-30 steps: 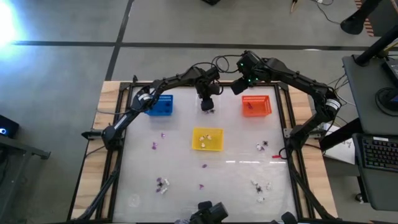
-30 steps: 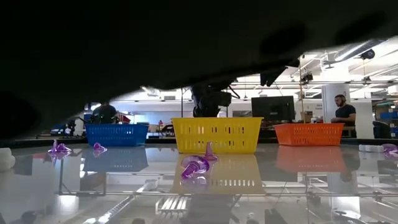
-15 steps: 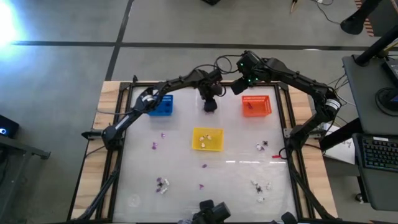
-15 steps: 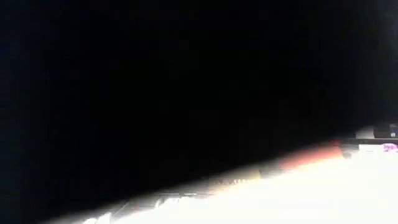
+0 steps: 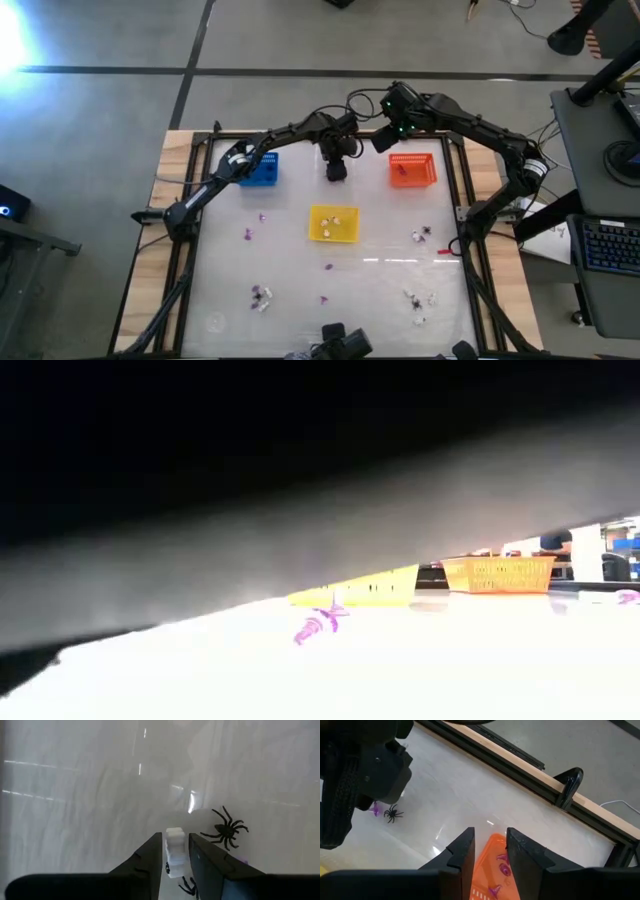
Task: Sort Halloween decoration
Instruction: Put the white skeleton toy into the yellow bin
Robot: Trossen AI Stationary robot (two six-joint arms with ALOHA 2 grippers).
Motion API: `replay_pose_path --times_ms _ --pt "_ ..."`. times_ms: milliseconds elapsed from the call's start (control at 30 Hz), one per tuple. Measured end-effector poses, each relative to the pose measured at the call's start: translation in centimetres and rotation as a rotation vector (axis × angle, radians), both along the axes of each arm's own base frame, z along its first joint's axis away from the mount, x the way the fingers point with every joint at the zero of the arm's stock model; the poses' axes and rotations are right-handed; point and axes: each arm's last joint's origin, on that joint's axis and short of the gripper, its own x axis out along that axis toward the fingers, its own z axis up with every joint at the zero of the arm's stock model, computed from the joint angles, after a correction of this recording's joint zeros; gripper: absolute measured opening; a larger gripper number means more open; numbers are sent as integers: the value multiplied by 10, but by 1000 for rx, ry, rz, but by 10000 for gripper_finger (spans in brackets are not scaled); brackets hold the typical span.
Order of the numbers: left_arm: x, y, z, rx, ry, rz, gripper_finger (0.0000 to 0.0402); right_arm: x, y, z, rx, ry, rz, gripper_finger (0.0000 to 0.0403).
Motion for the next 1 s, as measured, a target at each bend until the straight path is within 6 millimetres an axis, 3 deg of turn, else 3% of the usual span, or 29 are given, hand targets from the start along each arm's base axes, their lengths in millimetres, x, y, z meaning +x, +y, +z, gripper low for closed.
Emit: replay_pose_path --times_ms 1000 --pt "1 -2 4 38 -13 -106 56 0 0 0 -3 2 8 98"
